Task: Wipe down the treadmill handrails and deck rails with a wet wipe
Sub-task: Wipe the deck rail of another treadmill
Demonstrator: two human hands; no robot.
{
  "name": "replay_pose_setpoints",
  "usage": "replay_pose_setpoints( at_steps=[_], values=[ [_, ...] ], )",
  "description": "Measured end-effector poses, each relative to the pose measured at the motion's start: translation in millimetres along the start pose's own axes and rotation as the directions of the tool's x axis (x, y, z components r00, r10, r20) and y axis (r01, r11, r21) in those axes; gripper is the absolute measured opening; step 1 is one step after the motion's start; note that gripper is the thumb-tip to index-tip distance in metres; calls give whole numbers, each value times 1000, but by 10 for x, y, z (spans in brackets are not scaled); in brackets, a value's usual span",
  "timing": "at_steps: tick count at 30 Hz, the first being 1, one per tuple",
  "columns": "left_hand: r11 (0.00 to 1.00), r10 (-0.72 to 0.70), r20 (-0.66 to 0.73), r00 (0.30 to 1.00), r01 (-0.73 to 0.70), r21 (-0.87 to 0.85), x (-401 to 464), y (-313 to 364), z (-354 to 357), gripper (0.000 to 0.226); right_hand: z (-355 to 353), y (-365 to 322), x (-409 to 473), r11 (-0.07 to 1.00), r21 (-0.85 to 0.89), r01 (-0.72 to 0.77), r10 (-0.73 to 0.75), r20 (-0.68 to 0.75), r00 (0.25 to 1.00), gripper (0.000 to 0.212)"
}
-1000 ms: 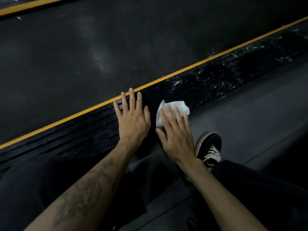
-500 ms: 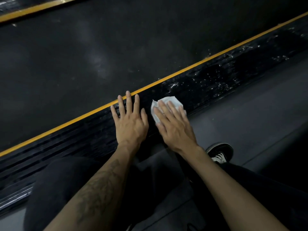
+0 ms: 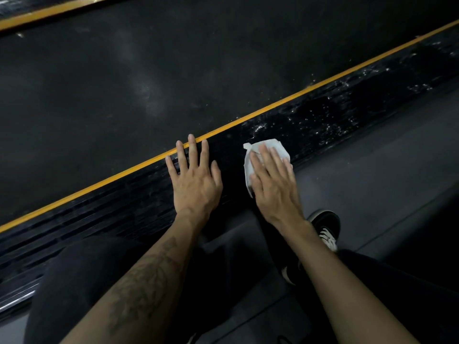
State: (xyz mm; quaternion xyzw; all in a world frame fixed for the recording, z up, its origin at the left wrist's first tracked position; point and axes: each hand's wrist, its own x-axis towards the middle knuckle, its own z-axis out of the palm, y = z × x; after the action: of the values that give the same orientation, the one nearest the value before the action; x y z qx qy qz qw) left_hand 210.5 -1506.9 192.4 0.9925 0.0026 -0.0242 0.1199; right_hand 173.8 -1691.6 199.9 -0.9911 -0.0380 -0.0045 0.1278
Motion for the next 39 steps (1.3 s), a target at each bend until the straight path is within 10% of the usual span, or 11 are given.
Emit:
replay_pose_setpoints(
  at_steps=[7,13,18,23,29,34,39],
  values=[
    [1000,16,-3,1000,-16,-2,13,30,-10,62,140,-152,-191,974,23,225,-222,-73,972,56],
    [995,89,4,996,-89,40,32,81,-33,61,92,-203,-141,984,137,-114,131,-123,984,61],
    [996,83,6,996,-84,34,48,108,-34,61,126,-48,-263,979,50,197,-195,-39,980,60],
    [997,78,11,997,-78,28,55,128,-44,62,69,33,-117,991,102,-88,100,-125,987,58],
    [998,67,5,998,-67,19,64,151,-40,62,111,121,-194,976,14,216,-215,-57,975,58],
    [998,62,-2,998,-62,22,76,156,-36,62,71,80,-110,996,85,-31,40,-107,993,58],
    [998,56,-5,998,-56,20,85,165,-25,62,105,24,-127,977,-1,211,-211,-24,977,56]
  ],
)
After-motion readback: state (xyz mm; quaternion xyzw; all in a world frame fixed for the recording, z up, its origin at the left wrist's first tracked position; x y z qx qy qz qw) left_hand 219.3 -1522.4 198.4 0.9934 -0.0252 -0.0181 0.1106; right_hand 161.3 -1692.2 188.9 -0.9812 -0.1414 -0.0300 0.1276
